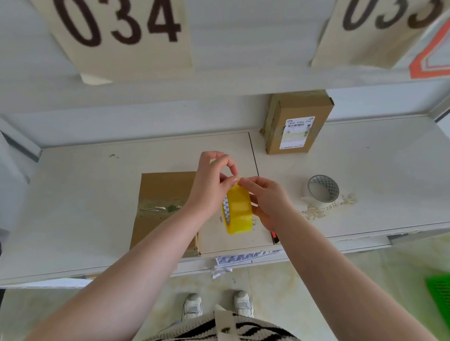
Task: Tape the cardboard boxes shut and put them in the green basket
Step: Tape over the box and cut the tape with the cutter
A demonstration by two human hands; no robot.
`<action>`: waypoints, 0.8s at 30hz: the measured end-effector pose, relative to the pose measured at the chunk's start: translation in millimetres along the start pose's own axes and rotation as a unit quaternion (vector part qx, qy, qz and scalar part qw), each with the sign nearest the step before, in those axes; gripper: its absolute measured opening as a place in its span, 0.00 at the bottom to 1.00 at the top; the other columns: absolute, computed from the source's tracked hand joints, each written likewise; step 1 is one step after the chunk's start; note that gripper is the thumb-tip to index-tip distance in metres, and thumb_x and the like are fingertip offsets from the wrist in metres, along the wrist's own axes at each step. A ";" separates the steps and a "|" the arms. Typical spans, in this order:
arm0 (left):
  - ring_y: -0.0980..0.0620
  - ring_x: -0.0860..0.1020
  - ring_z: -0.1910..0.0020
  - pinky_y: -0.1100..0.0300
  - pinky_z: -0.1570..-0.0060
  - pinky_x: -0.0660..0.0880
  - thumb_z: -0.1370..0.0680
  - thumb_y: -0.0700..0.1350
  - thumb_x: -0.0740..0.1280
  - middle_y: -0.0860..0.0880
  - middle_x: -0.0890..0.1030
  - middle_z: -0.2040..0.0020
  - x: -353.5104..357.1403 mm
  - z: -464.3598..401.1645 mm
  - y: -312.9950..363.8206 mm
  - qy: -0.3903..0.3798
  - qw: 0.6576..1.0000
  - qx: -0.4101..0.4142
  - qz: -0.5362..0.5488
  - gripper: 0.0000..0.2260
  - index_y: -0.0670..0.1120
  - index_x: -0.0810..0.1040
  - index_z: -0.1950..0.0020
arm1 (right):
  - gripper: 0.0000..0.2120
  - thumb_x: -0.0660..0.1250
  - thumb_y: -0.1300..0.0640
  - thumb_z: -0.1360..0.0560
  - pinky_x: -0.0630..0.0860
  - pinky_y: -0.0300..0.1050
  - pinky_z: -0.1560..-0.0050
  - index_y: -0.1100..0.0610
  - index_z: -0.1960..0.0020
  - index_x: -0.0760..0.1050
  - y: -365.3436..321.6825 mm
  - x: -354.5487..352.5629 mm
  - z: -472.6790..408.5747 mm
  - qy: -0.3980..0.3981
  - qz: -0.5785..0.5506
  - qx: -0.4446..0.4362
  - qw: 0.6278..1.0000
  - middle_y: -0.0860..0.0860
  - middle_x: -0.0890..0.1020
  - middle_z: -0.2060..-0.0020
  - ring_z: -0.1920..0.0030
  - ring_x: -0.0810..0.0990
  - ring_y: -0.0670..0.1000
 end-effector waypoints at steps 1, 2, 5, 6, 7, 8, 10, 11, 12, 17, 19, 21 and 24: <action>0.53 0.80 0.63 0.68 0.56 0.74 0.24 0.38 0.71 0.45 0.75 0.43 -0.1 -1.0 -0.7 -0.002 1.000 -0.003 0.006 0.06 0.47 0.77 0.55 | 0.06 0.70 0.58 0.24 0.78 0.54 0.52 0.59 0.58 0.78 -0.8 0.3 -0.3 0.000 0.001 -0.006 1.000 0.57 0.82 0.59 0.56 0.80 0.56; 0.54 0.80 0.64 0.72 0.59 0.72 0.24 0.39 0.72 0.45 0.77 0.45 -0.5 -1.8 -1.7 -0.003 1.000 -0.011 0.011 0.04 0.46 0.78 0.55 | 0.06 0.70 0.58 0.24 0.78 0.53 0.52 0.59 0.58 0.79 -1.4 0.2 -0.6 0.001 0.008 -0.015 1.000 0.57 0.82 0.59 0.56 0.80 0.56; 0.58 0.79 0.64 0.77 0.65 0.69 0.24 0.42 0.73 0.47 0.83 0.53 -0.7 -2.1 -7.2 -0.004 0.998 -0.057 0.027 0.04 0.46 0.83 0.50 | 0.08 0.69 0.58 0.23 0.80 0.56 0.48 0.61 0.57 0.81 -2.4 -0.8 -1.1 0.016 0.052 -0.049 0.997 0.61 0.84 0.56 0.55 0.82 0.56; 0.59 0.79 0.64 0.77 0.66 0.69 0.25 0.44 0.73 0.48 0.83 0.55 0.4 -1.3 -9.0 -0.008 0.997 -0.067 0.030 0.05 0.46 0.84 0.49 | 0.08 0.69 0.58 0.23 0.79 0.58 0.46 0.63 0.56 0.81 -2.7 -0.9 -0.7 0.025 0.069 -0.059 0.996 0.63 0.84 0.54 0.55 0.82 0.57; 0.60 0.78 0.64 0.77 0.66 0.69 0.25 0.45 0.73 0.49 0.83 0.56 1.4 -0.1 -9.8 -0.010 0.997 -0.075 0.033 0.06 0.46 0.84 0.49 | 0.09 0.69 0.57 0.23 0.79 0.59 0.45 0.64 0.54 0.81 -2.8 -1.3 -0.7 0.034 0.085 -0.068 0.993 0.65 0.83 0.53 0.54 0.81 0.58; 0.60 0.78 0.63 0.75 0.66 0.69 0.25 0.45 0.73 0.50 0.82 0.55 2.4 0.9 -10.1 -0.009 0.996 -0.082 0.035 0.07 0.46 0.83 0.48 | 0.10 0.69 0.57 0.23 0.78 0.60 0.45 0.65 0.54 0.81 -3.0 -1.8 -0.9 0.041 0.100 -0.075 0.991 0.65 0.82 0.52 0.54 0.81 0.59; 0.58 0.79 0.61 0.72 0.65 0.69 0.24 0.44 0.72 0.52 0.79 0.49 2.8 1.1 -10.5 0.004 0.994 -0.100 0.048 0.07 0.47 0.79 0.47 | 0.09 0.69 0.57 0.23 0.79 0.58 0.46 0.64 0.54 0.82 -3.5 -3.0 -1.0 0.044 0.113 -0.085 0.989 0.64 0.83 0.52 0.52 0.82 0.61; 0.57 0.79 0.61 0.71 0.64 0.69 0.24 0.44 0.72 0.53 0.78 0.48 2.5 0.6 -10.7 0.008 0.993 -0.103 0.052 0.07 0.48 0.78 0.47 | 0.09 0.69 0.57 0.23 0.80 0.55 0.47 0.63 0.55 0.82 -3.5 -3.7 -1.1 0.040 0.111 -0.088 0.989 0.64 0.83 0.52 0.52 0.83 0.60; 0.58 0.79 0.62 0.72 0.65 0.68 0.24 0.44 0.73 0.54 0.78 0.50 2.4 0.1 -10.7 0.007 0.994 -0.101 0.051 0.07 0.48 0.78 0.48 | 0.09 0.69 0.58 0.23 0.81 0.52 0.49 0.64 0.54 0.81 -3.3 -4.3 -1.3 0.038 0.108 -0.089 0.989 0.64 0.83 0.52 0.52 0.83 0.59; 0.61 0.77 0.66 0.76 0.68 0.68 0.27 0.43 0.75 0.50 0.83 0.62 5.5 -1.2 -11.8 0.000 0.993 -0.105 0.059 0.03 0.44 0.85 0.57 | 0.09 0.70 0.58 0.23 0.82 0.50 0.50 0.65 0.52 0.82 -1.7 -2.8 -1.4 0.036 0.123 -0.104 0.986 0.63 0.83 0.52 0.55 0.83 0.56; 0.59 0.77 0.64 0.71 0.66 0.69 0.27 0.43 0.75 0.50 0.82 0.62 7.6 -1.1 -12.0 0.012 0.989 -0.126 0.074 0.04 0.44 0.84 0.60 | 0.08 0.70 0.58 0.24 0.81 0.56 0.47 0.64 0.53 0.82 -2.0 -1.9 -1.9 0.044 0.134 -0.106 0.984 0.62 0.83 0.52 0.52 0.83 0.60; 0.57 0.77 0.63 0.66 0.65 0.68 0.26 0.44 0.74 0.50 0.82 0.61 11.6 0.2 -11.2 0.025 0.988 -0.137 0.065 0.06 0.46 0.82 0.62 | 0.09 0.71 0.57 0.24 0.80 0.59 0.46 0.64 0.54 0.83 -3.7 -0.6 -3.2 0.056 0.164 -0.115 0.978 0.61 0.84 0.52 0.49 0.83 0.61; 0.54 0.76 0.56 0.64 0.65 0.67 0.24 0.49 0.72 0.53 0.78 0.54 16.5 3.2 -8.6 0.048 0.988 -0.149 -0.001 0.07 0.50 0.79 0.61 | 0.11 0.71 0.54 0.24 0.79 0.62 0.47 0.63 0.55 0.82 -6.1 2.7 -5.1 0.071 0.223 -0.132 0.963 0.63 0.83 0.51 0.51 0.82 0.64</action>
Point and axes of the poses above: each hand's wrist, its own z-axis away from the middle knuckle, its own x-axis out of the palm, y = z × x, the point moved 1 cm from there along -z, towards the middle knuckle
